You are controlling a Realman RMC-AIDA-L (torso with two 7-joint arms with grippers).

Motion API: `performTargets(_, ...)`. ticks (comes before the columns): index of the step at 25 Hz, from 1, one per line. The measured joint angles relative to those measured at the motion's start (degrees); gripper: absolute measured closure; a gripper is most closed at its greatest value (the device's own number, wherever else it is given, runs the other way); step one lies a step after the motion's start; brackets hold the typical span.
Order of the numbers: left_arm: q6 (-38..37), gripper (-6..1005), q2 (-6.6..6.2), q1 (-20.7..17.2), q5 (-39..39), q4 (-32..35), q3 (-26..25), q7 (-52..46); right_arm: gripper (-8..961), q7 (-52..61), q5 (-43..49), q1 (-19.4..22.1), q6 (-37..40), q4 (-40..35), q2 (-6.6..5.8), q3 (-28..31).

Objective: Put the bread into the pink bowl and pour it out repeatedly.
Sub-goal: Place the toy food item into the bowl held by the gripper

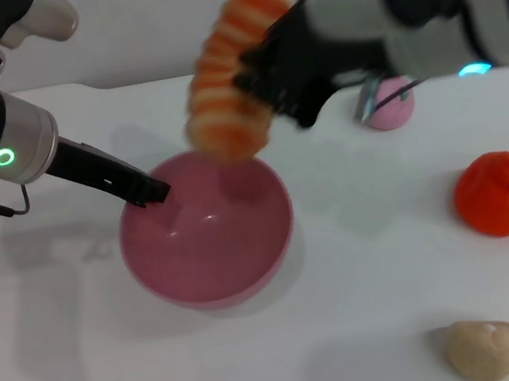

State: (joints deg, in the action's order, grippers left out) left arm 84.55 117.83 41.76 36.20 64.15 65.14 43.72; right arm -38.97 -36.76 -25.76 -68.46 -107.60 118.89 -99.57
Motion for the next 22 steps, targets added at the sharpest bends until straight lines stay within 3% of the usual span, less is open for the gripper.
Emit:
performTargets(8, -0.01, 914, 0.03, -0.01, 0.08, 0.02, 0.40, -0.31, 851, 0.14, -3.32, -2.58, 0.00, 6.05, -0.07, -6.48)
performTargets(22, -0.27, 913, 0.04, -0.13, 0.49, 0.07, 0.86, -0.22, 839, 0.24, -3.41, -2.37, -0.80, 11.25, 0.12, -6.22)
